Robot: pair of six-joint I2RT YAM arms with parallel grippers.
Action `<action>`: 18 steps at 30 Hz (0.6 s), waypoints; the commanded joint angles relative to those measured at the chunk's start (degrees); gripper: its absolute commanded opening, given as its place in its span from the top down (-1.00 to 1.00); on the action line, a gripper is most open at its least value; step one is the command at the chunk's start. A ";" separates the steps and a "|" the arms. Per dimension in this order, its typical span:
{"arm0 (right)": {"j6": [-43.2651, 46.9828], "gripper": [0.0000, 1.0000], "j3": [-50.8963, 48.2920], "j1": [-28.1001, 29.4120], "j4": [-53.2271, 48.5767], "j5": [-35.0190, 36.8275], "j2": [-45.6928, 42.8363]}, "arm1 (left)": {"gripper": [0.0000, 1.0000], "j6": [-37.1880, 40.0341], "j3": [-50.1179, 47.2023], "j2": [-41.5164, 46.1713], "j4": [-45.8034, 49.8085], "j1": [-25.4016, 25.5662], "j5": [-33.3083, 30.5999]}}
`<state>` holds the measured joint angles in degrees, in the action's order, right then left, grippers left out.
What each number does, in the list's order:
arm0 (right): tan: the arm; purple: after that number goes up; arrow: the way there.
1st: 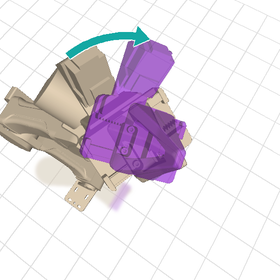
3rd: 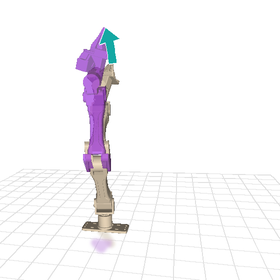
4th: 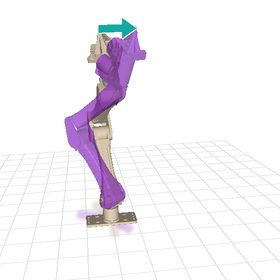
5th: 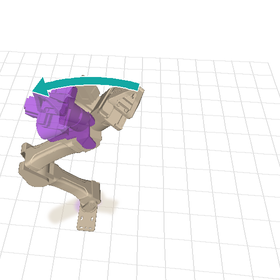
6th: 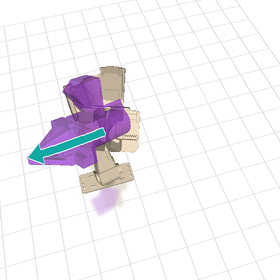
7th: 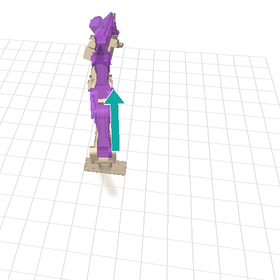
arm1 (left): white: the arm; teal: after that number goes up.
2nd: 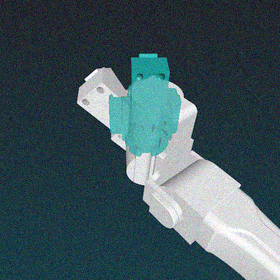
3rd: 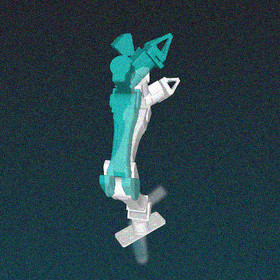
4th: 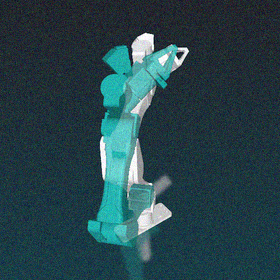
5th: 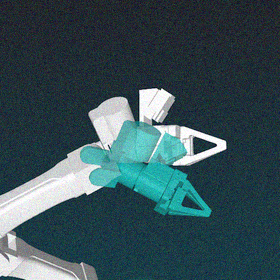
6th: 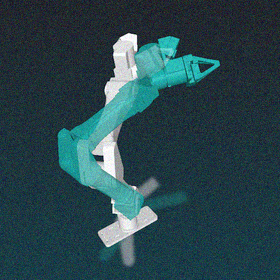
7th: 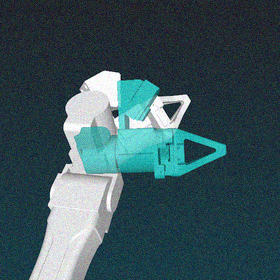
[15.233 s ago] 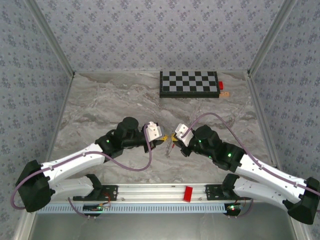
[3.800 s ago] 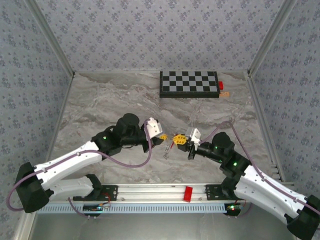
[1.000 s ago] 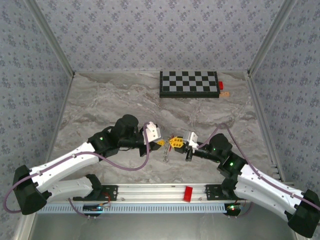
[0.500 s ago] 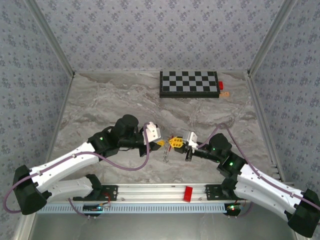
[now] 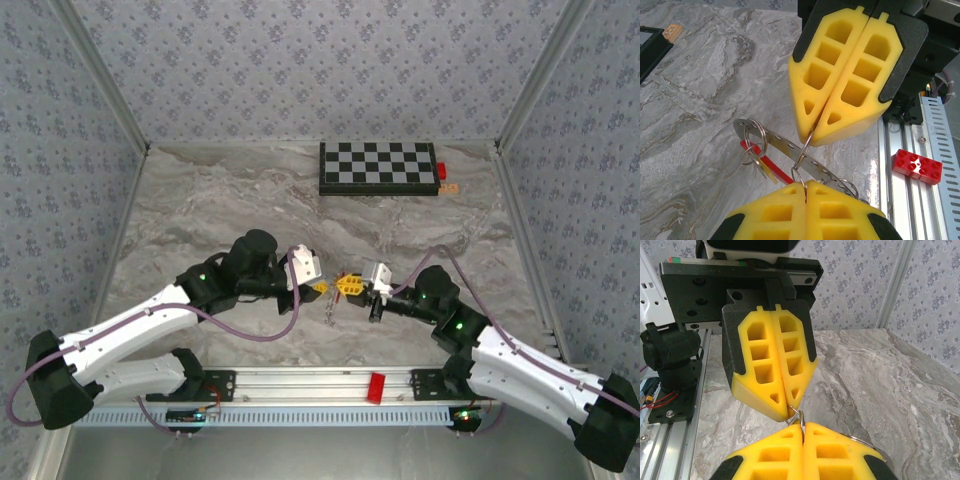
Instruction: Put the keys on the keyring
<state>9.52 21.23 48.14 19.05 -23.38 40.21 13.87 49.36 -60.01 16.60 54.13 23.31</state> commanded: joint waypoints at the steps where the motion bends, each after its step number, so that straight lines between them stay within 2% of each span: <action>1: 0.76 1.00 0.80 0.21 0.04 -0.15 0.39 | 1.00 0.37 1.94 0.95 -1.92 0.54 2.88; 18: 0.59 1.00 0.90 0.35 -0.56 0.55 0.37 | 1.00 0.37 1.97 0.96 -1.83 0.49 2.05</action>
<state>9.52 21.23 48.31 18.61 -23.62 40.82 13.87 49.47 -59.99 16.19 54.13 23.33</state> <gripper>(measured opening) 0.039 0.045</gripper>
